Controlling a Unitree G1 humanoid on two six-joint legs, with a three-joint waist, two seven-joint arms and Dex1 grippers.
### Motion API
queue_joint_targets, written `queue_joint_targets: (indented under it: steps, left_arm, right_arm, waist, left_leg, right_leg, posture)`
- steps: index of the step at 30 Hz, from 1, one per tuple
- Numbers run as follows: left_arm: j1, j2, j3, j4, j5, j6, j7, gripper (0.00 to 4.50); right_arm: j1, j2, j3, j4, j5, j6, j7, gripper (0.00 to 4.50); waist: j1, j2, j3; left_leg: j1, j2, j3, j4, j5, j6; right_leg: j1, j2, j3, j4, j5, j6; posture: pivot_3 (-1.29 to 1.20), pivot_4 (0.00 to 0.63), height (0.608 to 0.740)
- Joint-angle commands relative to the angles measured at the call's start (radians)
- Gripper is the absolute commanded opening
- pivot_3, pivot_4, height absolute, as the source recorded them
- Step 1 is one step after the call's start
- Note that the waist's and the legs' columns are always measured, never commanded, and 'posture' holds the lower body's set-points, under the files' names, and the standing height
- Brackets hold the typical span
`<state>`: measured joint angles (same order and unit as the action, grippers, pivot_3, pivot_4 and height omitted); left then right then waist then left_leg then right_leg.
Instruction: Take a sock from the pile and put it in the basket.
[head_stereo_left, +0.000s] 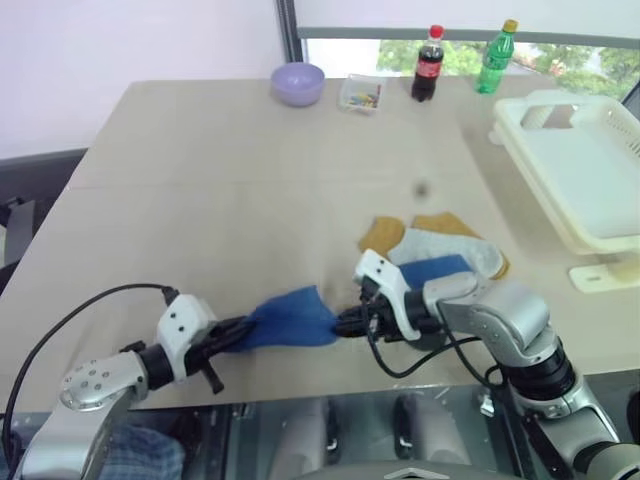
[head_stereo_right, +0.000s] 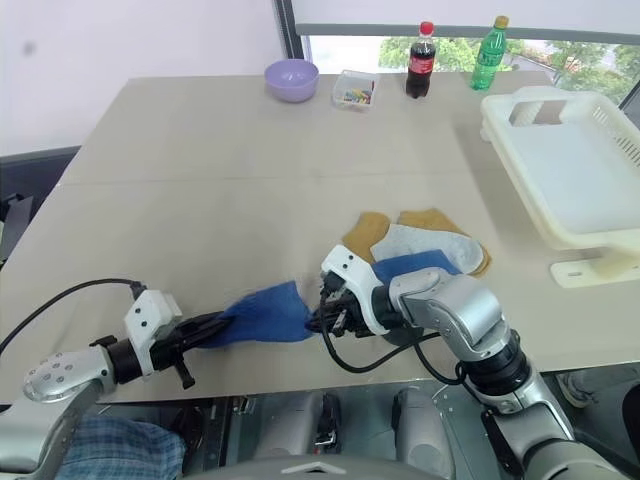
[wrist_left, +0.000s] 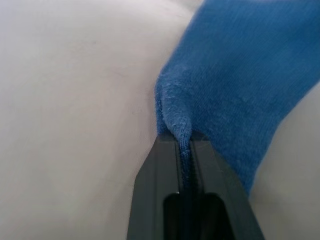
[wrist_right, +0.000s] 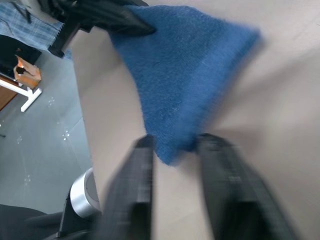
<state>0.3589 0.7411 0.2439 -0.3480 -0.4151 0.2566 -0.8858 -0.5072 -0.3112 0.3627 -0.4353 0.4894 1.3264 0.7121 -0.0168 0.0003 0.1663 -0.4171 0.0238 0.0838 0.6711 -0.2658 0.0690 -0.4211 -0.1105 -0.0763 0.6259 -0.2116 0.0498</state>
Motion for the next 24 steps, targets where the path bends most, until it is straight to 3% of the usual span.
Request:
queue_joint_targets:
  steps: [1,4,13,19,24]
  left_arm:
    - [0.009,-0.019,-0.015,-0.010,0.021,-0.029,0.005,1.79]
    - [0.006,-0.037,-0.016,-0.024,-0.016,-0.037,-0.019,3.06]
    - [-0.016,-0.070,-0.080,-0.042,-0.027,-0.009,-0.022,3.06]
    - [-0.049,-0.098,-0.058,-0.047,-0.068,-0.009,-0.014,3.06]
    - [-0.074,-0.095,0.003,-0.082,-0.175,-0.006,-0.059,3.06]
  right_arm:
    - [-0.010,-0.020,-0.008,-0.031,0.025,-0.011,-0.005,2.74]
    - [-0.014,-0.064,-0.032,-0.063,0.047,-0.020,0.011,2.78]
    - [-0.076,-0.259,-0.206,-0.136,0.104,-0.052,0.032,2.78]
    - [-0.040,-0.413,-0.081,-0.089,-0.064,-0.264,0.030,2.78]
    - [0.003,-0.414,-0.034,-0.036,-0.115,-0.361,0.037,2.78]
  waist:
    - [0.001,0.000,0.000]
    - [0.004,0.000,0.000]
    - [0.007,0.000,0.001]
    - [0.008,0.000,0.001]
    - [0.004,-0.002,0.002]
  left_leg:
    - [0.000,0.000,0.000,0.000,0.000,0.000]
    - [0.000,0.000,0.000,0.000,0.000,0.000]
    - [-0.001,-0.001,-0.001,0.000,0.000,0.001]
    - [-0.002,-0.001,-0.001,0.000,0.000,0.001]
    - [-0.002,-0.001,-0.001,0.000,0.003,0.004]
  right_leg:
    - [0.000,0.000,0.000,0.000,0.000,0.000]
    - [0.000,0.000,0.000,0.000,0.000,0.000]
    - [0.000,0.002,-0.001,-0.001,0.000,0.000]
    - [0.000,0.003,-0.002,-0.001,0.000,0.000]
    - [0.000,0.004,-0.002,-0.001,0.000,0.000]
  posture:
    - [0.00,0.150,0.733]
    - [0.00,0.150,0.733]
    - [0.00,0.150,0.733]
    - [0.00,0.150,0.733]
    - [0.00,0.150,0.733]
